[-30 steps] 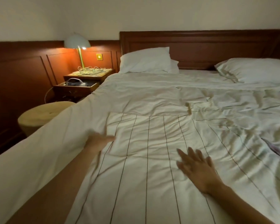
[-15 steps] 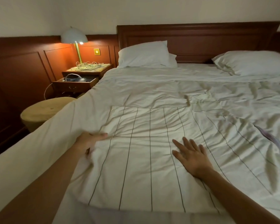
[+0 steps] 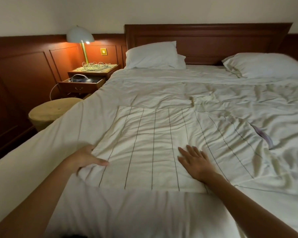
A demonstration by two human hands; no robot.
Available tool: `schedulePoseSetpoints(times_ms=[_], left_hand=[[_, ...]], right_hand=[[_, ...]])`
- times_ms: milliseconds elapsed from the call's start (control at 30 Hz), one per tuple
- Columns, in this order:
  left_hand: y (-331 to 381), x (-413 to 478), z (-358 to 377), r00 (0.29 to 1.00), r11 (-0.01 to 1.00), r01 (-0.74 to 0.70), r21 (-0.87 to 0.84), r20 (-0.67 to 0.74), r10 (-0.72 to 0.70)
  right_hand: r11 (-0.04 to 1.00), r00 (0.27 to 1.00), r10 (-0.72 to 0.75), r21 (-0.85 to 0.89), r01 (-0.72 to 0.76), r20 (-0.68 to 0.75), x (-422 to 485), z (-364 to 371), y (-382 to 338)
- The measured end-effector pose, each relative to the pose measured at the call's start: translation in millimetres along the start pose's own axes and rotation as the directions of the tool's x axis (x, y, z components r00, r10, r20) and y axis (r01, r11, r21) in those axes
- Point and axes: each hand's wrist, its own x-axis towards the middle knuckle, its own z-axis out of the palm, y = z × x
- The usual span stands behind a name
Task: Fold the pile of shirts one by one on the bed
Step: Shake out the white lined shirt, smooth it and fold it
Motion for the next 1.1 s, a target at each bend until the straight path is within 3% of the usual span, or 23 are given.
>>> schedulePoseSetpoints(times_ms=[133,167,233,267,333,400,433,500,600,733,833,967,1100], left_hand=[[-13,-17,-5,0.950,0.937,0.185,0.298,-0.297,-0.093],[-14,-24,-1,0.943,0.912,0.192,0.363,-0.325,-0.069],[-11,-35,13,0.921,0.865,0.039,0.500,-0.355,0.163],[-8,-40,24,0.901,0.840,-0.105,0.533,-0.307,0.308],[-1,-51,49,0.895,0.764,-0.349,0.543,-0.049,0.443],[-1,-58,73,0.914,0.708,-0.391,0.588,0.159,0.372],[-3,-60,79,0.934,0.713,-0.354,0.605,0.184,0.307],[-4,-63,81,0.961,0.743,-0.276,0.610,0.186,0.204],[1,-66,73,0.954,0.708,-0.296,0.641,0.241,0.181],[-1,-75,73,0.936,0.685,-0.352,0.638,0.236,0.262],[0,-81,86,0.894,0.677,-0.440,0.589,0.218,0.392],[-3,-83,94,0.805,0.626,-0.564,0.539,0.190,0.562],[-15,-84,84,0.796,0.675,-0.573,0.464,0.120,0.593]], right_hand=[[0.996,0.998,-0.066,-0.055,0.067,0.025,-30,-15,7],[0.995,0.997,-0.072,-0.075,0.073,0.005,-37,-19,11],[0.994,0.999,-0.015,-0.107,0.010,-0.044,-52,-27,19],[0.992,0.997,0.039,-0.121,-0.047,-0.064,-60,-29,26],[0.983,0.992,0.116,-0.135,-0.122,-0.051,-76,-31,42],[0.981,0.997,0.070,-0.183,-0.062,0.035,-93,-32,57],[0.983,0.998,0.014,-0.184,-0.002,0.067,-101,-34,63],[0.994,0.990,-0.072,-0.072,0.081,0.121,-121,-46,73],[0.992,0.986,-0.093,0.094,0.081,0.137,-153,-61,91],[0.995,0.978,-0.074,-0.044,0.084,0.193,-192,-55,101],[0.996,0.996,0.089,-0.010,-0.089,0.013,-198,-44,78],[0.992,0.978,0.067,-0.091,-0.086,-0.198,-198,-40,55],[0.979,0.967,0.024,-0.192,-0.075,-0.254,-208,-53,68]])
